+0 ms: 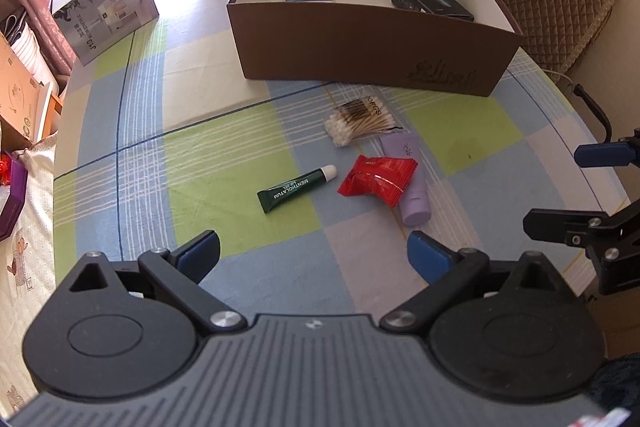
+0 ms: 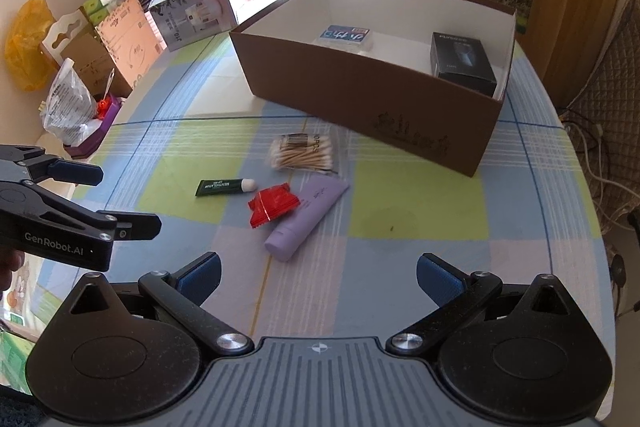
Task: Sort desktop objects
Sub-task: 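Move the left tool toward the green lip balm while the right tool approaches the purple tube, then grasp the purple tube with the right tool while the left tool grasps the green lip balm, then carry the lip balm and purple tube over the brown box with both tools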
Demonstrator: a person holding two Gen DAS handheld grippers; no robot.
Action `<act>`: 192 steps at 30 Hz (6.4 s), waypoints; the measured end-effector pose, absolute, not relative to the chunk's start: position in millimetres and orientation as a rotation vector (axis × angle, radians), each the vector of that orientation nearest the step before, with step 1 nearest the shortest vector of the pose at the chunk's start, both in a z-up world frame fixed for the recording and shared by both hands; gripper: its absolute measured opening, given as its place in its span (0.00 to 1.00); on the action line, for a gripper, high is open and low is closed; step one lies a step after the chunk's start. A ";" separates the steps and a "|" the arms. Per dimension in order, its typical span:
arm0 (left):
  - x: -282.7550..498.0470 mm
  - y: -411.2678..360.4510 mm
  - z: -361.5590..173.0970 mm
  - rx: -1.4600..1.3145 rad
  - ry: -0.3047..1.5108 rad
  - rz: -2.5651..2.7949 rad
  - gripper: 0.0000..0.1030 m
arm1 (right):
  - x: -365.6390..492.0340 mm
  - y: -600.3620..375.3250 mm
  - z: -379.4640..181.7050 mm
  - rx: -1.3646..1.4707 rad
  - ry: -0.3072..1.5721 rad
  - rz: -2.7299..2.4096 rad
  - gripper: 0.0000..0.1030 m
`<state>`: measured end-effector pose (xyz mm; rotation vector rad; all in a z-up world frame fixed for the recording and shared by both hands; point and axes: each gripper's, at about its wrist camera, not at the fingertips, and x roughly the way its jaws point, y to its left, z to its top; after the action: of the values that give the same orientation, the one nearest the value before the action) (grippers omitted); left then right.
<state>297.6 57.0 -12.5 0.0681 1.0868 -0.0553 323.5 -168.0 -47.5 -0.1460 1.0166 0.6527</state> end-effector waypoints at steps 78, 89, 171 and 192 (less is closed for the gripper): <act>382.4 83.9 -117.9 0.177 1.136 -0.196 0.64 | 379.7 -188.7 -144.4 -0.019 1.129 0.366 0.26; 396.7 82.1 -121.9 0.044 1.175 -0.127 0.22 | 372.4 -205.2 -142.2 -0.040 1.095 0.362 0.27; 543.3 49.1 20.3 -0.064 0.888 -0.149 0.13 | 522.8 -129.2 -12.6 -0.069 0.758 0.600 0.29; 643.9 63.8 -68.0 0.016 1.091 -0.021 0.13 | 601.5 -104.2 -69.5 -0.099 0.917 0.542 0.29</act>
<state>643.9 63.8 -68.0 0.0160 1.0907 -0.0205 601.5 -104.2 -69.5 -0.0989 0.9169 0.5417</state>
